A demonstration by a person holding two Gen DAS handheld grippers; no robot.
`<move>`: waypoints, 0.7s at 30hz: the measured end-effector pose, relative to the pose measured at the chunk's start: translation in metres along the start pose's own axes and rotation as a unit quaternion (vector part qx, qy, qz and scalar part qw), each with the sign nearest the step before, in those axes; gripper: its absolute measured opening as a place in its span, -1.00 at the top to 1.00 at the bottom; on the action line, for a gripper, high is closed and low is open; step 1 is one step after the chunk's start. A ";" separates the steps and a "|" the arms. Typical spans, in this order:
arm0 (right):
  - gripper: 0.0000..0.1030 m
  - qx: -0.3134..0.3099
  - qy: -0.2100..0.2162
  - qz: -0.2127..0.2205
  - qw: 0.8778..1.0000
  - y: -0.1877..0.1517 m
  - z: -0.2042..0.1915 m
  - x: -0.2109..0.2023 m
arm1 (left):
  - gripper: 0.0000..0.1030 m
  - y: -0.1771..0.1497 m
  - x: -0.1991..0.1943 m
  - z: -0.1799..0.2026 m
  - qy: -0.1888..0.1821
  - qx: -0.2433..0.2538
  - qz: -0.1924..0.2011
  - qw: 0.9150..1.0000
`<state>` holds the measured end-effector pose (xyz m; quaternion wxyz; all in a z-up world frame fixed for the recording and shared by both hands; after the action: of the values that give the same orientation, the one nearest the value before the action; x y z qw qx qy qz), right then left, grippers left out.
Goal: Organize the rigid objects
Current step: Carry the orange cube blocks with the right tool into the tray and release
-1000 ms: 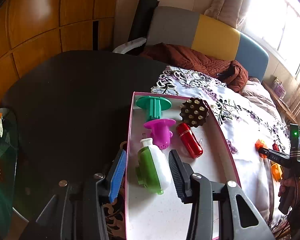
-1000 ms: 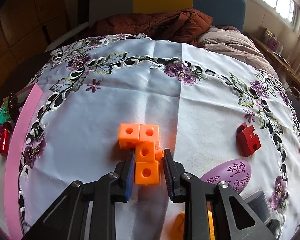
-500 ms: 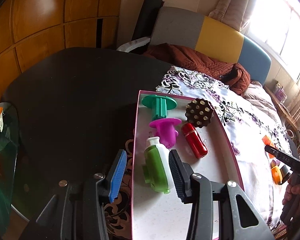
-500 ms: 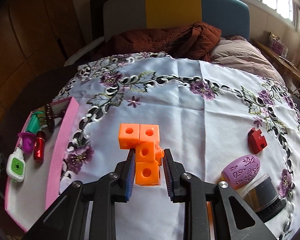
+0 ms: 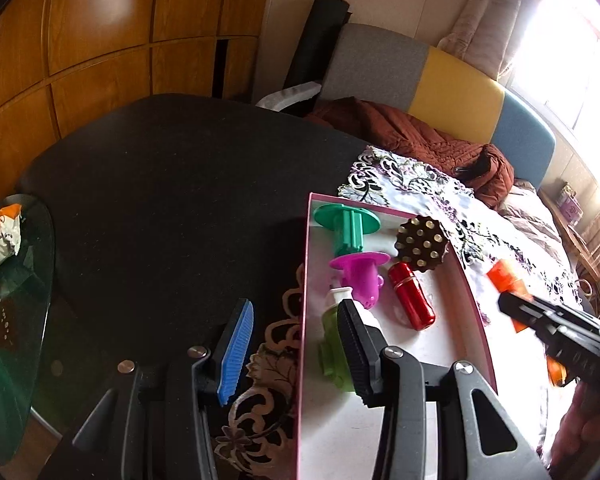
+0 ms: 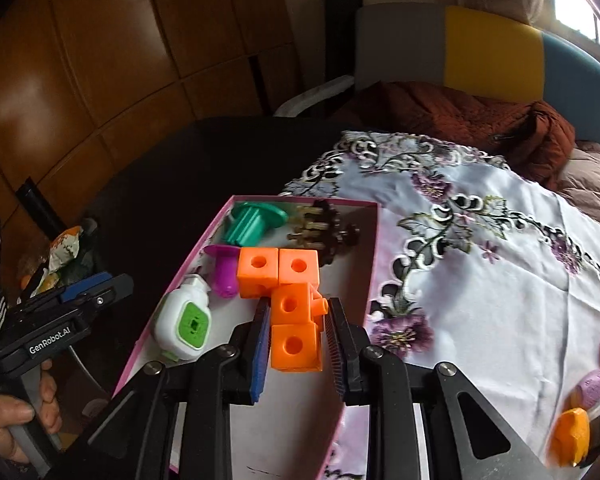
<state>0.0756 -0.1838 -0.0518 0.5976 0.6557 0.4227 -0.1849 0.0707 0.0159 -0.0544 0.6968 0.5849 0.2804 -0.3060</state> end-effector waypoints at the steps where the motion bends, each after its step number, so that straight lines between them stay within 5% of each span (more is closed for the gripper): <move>1: 0.49 -0.003 0.005 -0.006 1.000 -0.001 -0.005 0.005 | 0.14 0.000 0.000 -0.001 0.000 -0.001 0.000 1.000; 9: 0.49 -0.005 0.033 -0.077 0.996 -0.014 -0.033 0.051 | 0.14 -0.002 0.006 -0.004 0.003 -0.007 -0.004 1.000; 16: 0.46 -0.001 -0.006 -0.096 0.995 -0.018 -0.027 0.085 | 0.14 -0.006 0.007 -0.003 0.005 -0.003 -0.007 1.000; 21: 0.17 -0.005 -0.001 -0.092 0.996 -0.023 -0.025 0.080 | 0.14 -0.007 0.010 -0.002 0.005 -0.003 -0.009 1.000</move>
<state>0.0967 -0.1355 -0.1207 0.5813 0.6109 0.4819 -0.2380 0.0722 0.0162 -0.0664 0.6946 0.5818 0.2899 -0.3083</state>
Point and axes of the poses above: each gripper's, at about its wrist camera, not at the fingertips, and x roughly the way its jaws point, z to its right, y to its top, the point moved 3 cm from there along x, roughly the way its jaws point, and after that the axes turned 2 degrees about y, right-handed, at the moved point
